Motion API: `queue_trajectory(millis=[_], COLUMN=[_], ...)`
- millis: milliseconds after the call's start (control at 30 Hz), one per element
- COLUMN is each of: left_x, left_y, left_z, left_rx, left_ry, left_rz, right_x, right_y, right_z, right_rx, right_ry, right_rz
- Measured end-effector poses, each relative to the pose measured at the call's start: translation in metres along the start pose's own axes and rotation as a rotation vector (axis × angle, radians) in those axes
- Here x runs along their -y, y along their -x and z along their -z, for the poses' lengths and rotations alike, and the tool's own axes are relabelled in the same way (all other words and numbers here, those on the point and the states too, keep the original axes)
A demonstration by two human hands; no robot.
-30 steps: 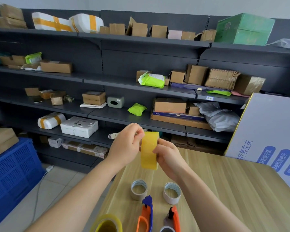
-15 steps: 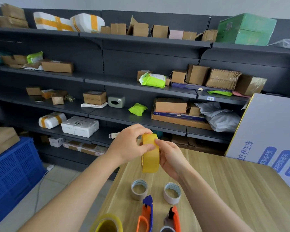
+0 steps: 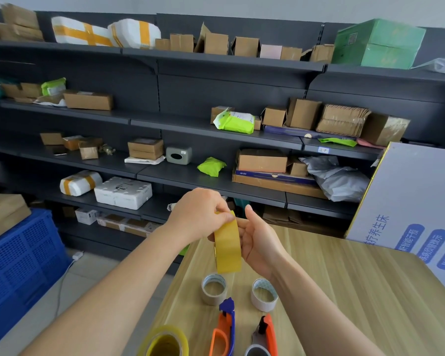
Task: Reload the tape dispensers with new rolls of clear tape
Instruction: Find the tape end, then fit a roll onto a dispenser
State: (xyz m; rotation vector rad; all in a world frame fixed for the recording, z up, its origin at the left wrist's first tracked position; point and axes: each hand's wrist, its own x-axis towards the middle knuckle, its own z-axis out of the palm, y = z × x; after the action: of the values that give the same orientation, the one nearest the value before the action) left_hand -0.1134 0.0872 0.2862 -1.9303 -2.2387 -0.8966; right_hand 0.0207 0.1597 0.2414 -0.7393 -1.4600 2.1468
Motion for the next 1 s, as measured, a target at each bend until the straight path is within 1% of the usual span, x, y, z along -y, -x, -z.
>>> queue_trajectory(millis=[133,233,300,367,467,633,733,867,1000], left_x=[0.003,0.009,0.011,0.012,0.012,0.01,0.011,0.016,0.018], left_y=[0.003,0.007,0.009,0.008,0.007,0.008,0.01,0.011,0.011], left_z=[-0.002,-0.002,0.0,0.002,0.004,0.002,0.0,0.002,0.002], left_rx=[0.001,0.038,0.103,0.127,0.092,0.082,0.077,0.151,0.089], left_ry=[-0.07,0.014,0.074,0.1,0.105,-0.026,-0.062,0.03,0.061], left_rz=[-0.004,-0.011,-0.038,-0.026,-0.009,-0.067,-0.081,-0.051,-0.044], right_x=[-0.001,0.002,0.003,0.005,0.003,0.0,-0.001,-0.001,-0.001], right_y=[0.0,0.002,0.001,0.0,0.0,0.0,0.001,0.002,0.003], right_z=[0.0,0.003,0.007,0.008,0.006,0.004,0.003,0.003,0.001], right_rx=[0.042,0.128,0.151,0.16,0.157,0.134,0.118,0.096,0.078], right_ry=[-0.027,-0.039,-0.053,-0.008,0.042,0.074,0.083,0.086,0.171], right_rz=[-0.036,-0.047,-0.036,-0.02,-0.008,0.006,-0.008,-0.006,0.003])
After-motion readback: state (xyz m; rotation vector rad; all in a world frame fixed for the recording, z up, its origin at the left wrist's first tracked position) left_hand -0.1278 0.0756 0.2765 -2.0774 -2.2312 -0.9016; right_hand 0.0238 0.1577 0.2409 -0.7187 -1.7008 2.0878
